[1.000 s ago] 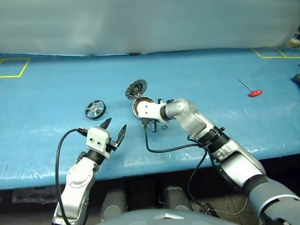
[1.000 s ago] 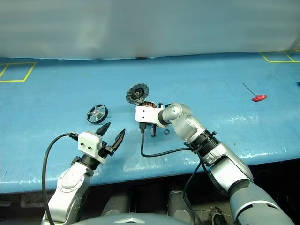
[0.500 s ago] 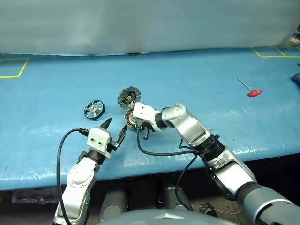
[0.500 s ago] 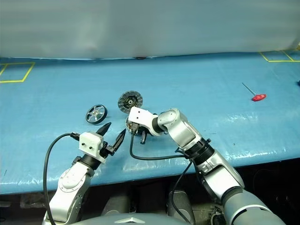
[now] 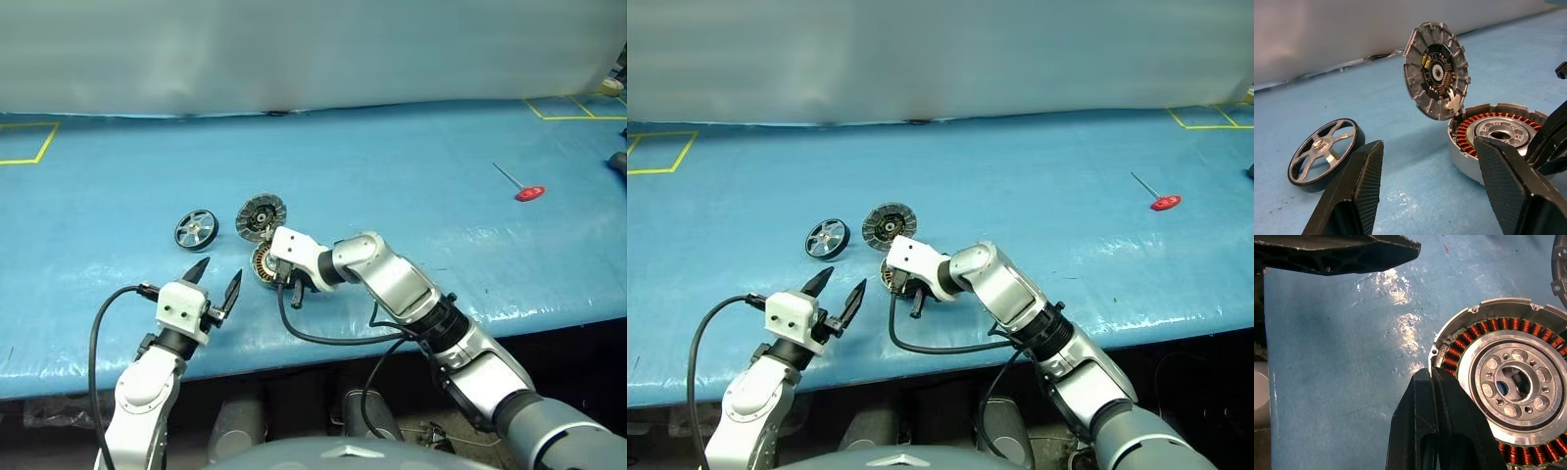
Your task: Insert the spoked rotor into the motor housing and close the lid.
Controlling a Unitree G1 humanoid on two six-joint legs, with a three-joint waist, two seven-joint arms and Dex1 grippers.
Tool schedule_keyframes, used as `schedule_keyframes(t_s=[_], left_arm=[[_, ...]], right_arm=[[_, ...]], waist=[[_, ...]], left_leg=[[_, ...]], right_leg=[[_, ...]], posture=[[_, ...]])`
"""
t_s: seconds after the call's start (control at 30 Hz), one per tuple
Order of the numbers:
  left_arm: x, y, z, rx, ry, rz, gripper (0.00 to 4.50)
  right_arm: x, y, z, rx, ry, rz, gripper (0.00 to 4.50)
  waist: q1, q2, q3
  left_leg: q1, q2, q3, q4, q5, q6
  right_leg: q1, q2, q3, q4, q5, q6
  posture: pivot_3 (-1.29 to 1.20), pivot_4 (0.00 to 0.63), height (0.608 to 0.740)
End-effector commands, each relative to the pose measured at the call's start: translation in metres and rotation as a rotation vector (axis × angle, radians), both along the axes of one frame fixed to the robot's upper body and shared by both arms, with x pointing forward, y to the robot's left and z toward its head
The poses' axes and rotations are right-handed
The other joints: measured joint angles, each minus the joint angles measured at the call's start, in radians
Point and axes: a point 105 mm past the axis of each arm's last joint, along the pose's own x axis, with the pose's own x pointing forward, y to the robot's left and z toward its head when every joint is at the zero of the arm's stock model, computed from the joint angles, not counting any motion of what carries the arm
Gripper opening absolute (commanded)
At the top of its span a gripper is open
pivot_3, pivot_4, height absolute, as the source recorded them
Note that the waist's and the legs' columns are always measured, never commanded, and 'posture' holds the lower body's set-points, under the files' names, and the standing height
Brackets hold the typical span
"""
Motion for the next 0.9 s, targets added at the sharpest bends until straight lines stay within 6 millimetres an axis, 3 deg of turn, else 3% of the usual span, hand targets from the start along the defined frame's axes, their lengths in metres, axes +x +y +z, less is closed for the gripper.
schedule_keyframes(t_s=[0.03, 0.2, 0.63, 0.9], left_arm=[[-0.003, 0.001, 0.016, -0.003, -0.066, -0.008, 3.21], [-0.004, 0.001, 0.015, -0.009, -0.063, -0.008, 3.21], [-0.002, -0.003, 0.013, -0.018, -0.064, -0.029, 3.21], [-0.001, -0.005, 0.013, -0.021, -0.06, -0.032, 3.21]], right_arm=[[-0.011, 0.012, 0.007, 0.046, 0.0, 0.046, 0.02], [-0.016, 0.013, 0.005, 0.054, 0.012, 0.047, 0.02], [-0.006, 0.007, -0.007, 0.04, 0.023, -0.079, 0.02], [-0.013, 0.002, -0.014, 0.004, 0.028, -0.042, 0.02]], waist=[[-0.001, 0.0, 0.0], [-0.001, 0.0, 0.0], [-0.003, 0.0, 0.0], [-0.002, 0.0, -0.001]], left_leg=[[0.0, 0.0, 0.0, 0.0, 0.0, 0.0], [0.0, 0.0, 0.0, 0.0, 0.0, 0.0], [0.001, 0.001, 0.0, 0.0, 0.0, 0.0], [0.002, 0.001, 0.0, 0.0, 0.0, -0.001]], right_leg=[[0.0, 0.0, 0.0, 0.0, 0.0, 0.0], [0.0, 0.0, 0.0, 0.0, 0.0, 0.0], [0.001, 0.0, 0.0, 0.001, 0.0, 0.0], [0.001, 0.0, 0.0, 0.001, 0.0, 0.0]], posture=[[0.0, 0.15, 0.74], [0.0, 0.15, 0.74], [0.0, 0.15, 0.74], [0.0, 0.15, 0.74]])
